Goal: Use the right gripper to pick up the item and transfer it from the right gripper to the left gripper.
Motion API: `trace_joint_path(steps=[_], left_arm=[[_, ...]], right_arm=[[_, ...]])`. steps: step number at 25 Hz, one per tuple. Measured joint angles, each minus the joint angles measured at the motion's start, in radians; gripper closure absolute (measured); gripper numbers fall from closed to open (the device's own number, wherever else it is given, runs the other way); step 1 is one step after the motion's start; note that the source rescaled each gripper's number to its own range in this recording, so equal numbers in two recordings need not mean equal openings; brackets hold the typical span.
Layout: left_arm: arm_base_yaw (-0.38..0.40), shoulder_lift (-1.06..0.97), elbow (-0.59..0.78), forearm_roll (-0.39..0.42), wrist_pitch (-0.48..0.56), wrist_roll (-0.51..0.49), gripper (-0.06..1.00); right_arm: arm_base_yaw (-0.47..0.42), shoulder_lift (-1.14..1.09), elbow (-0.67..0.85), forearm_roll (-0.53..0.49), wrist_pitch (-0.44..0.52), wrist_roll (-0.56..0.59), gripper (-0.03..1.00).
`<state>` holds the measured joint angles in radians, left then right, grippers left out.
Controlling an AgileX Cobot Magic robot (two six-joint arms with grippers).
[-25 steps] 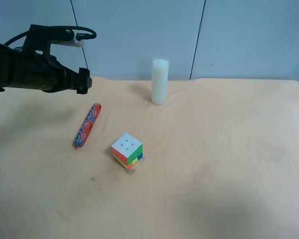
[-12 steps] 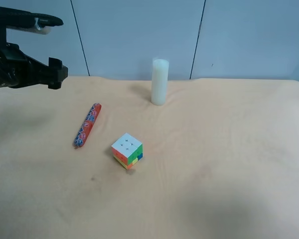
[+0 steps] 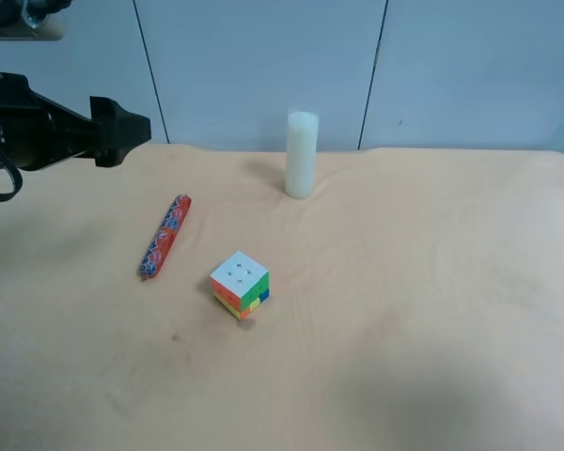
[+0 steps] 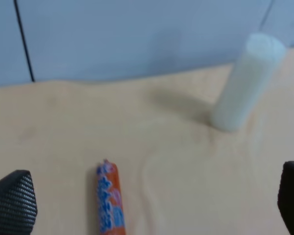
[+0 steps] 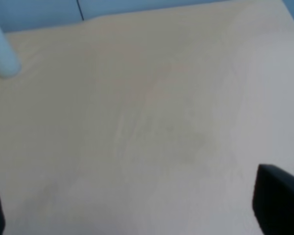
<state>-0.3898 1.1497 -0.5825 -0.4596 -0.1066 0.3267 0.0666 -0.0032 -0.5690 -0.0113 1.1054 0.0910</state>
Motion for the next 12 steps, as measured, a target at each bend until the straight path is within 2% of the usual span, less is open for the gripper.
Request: trace_joint_path(steps=[2, 7, 10, 12], left_arm=[[0.030, -0.013, 0.000, 0.040, 0.060, -0.033, -0.05], [0.138, -0.025, 0.000, 0.083, 0.172, -0.049, -0.05], [0.181, -0.032, 0.000, 0.115, 0.253, -0.050, -0.05], [0.193, -0.056, 0.000, 0.164, 0.294, -0.059, -0.05]], right_arm=[[0.000, 0.000, 0.000, 0.000, 0.000, 0.000, -0.03], [0.000, 0.000, 0.000, 0.001, 0.000, 0.000, -0.03], [0.000, 0.000, 0.000, 0.001, 0.000, 0.000, -0.03], [0.000, 0.000, 0.000, 0.001, 0.000, 0.000, -0.03]])
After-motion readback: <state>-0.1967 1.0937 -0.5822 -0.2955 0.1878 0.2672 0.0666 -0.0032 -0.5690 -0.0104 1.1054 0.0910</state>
